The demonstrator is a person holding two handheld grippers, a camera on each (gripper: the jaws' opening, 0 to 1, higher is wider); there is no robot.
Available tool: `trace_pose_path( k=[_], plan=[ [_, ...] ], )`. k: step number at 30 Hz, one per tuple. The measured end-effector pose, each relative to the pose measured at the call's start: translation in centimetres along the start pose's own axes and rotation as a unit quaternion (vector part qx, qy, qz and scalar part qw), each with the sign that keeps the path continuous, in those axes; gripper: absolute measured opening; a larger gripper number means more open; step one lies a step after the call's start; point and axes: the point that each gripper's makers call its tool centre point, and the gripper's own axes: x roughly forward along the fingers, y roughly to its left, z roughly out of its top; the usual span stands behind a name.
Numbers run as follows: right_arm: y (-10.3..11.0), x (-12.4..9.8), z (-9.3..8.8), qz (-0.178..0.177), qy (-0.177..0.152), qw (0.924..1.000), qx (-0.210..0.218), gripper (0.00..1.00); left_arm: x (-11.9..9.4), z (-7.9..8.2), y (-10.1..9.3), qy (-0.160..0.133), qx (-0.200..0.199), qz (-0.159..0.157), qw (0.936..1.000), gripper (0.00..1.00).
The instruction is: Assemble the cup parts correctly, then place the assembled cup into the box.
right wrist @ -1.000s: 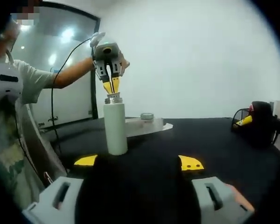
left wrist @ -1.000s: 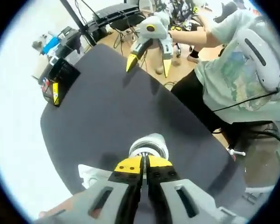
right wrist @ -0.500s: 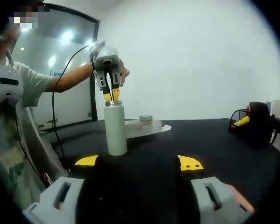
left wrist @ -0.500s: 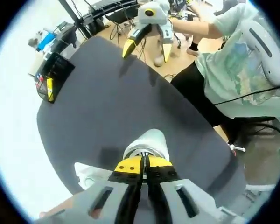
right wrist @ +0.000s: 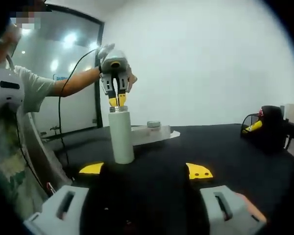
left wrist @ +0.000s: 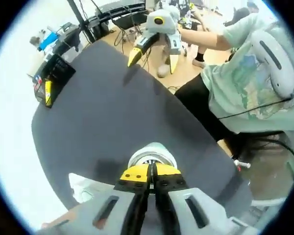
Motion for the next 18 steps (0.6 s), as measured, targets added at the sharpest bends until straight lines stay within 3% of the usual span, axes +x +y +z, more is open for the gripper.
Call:
trace_pose_path(
  k=[1, 5, 9, 18],
  plan=[
    [0.04, -0.03, 0.05, 0.000, 0.000, 1.0000, -0.001, 0.60, -0.12, -0.22, 0.19, 0.003, 0.011, -0.001, 0.9999, 0.00],
    [0.04, -0.17, 0.13, -0.002, 0.000, 1.0000, -0.004, 0.60, -0.13, -0.33, 0.35, -0.006, -0.004, -0.004, 1.0000, 0.00],
    [-0.13, -0.31, 0.26, -0.004, -0.004, 1.0000, -0.001, 0.59, -0.11, 0.09, 0.88, -0.008, 0.009, 0.024, 0.9997, 0.01],
    [-0.08, -0.36, 0.13, -0.004, -0.004, 1.0000, 0.000, 0.59, -0.63, -0.10, 1.08, 0.011, 0.018, 0.041, 0.9989, 0.05]
  ],
)
